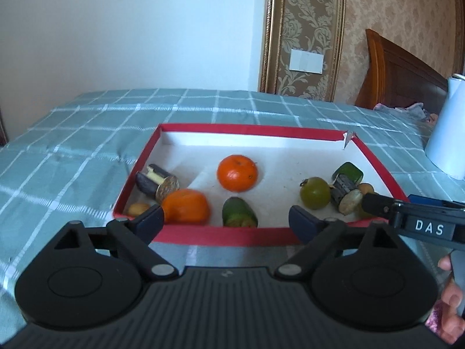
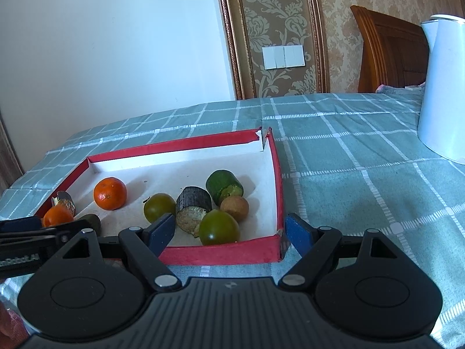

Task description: Organize fruits

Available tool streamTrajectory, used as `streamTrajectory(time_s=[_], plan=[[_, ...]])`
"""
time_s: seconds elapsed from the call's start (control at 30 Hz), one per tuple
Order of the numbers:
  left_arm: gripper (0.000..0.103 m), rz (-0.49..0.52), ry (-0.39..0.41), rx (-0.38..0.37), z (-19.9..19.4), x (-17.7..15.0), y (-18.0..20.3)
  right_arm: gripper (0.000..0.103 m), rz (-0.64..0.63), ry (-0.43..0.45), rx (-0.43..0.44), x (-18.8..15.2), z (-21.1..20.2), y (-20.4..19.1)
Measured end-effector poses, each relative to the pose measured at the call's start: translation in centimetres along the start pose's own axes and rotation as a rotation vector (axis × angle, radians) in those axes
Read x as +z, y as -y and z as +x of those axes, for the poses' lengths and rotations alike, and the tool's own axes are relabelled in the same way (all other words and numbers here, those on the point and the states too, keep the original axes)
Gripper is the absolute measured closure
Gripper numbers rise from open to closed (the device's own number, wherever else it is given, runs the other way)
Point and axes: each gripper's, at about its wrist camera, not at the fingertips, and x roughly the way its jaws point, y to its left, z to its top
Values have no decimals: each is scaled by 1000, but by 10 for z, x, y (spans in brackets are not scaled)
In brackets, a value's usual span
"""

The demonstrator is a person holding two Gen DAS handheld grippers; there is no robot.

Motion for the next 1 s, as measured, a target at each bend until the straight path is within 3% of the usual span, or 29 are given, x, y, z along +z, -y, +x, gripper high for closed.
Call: streamTrajectory(time_s=[0.3,0.6,0.7,1.0], plan=[[6,-88,-7,17,-25,-9,-20,20,-35,12,-21,-4,-3,-7],[0,-41,72,81,-59,-11,-14,20,-74,58,-29,-14,-39,-28],[0,-31,78,82,-67,-10,-12,15,-90,78,-46,-18,-49,-39],[0,-11,91,93,-81,-10,-6,15,-85,69,-88,-23,-59,-51]])
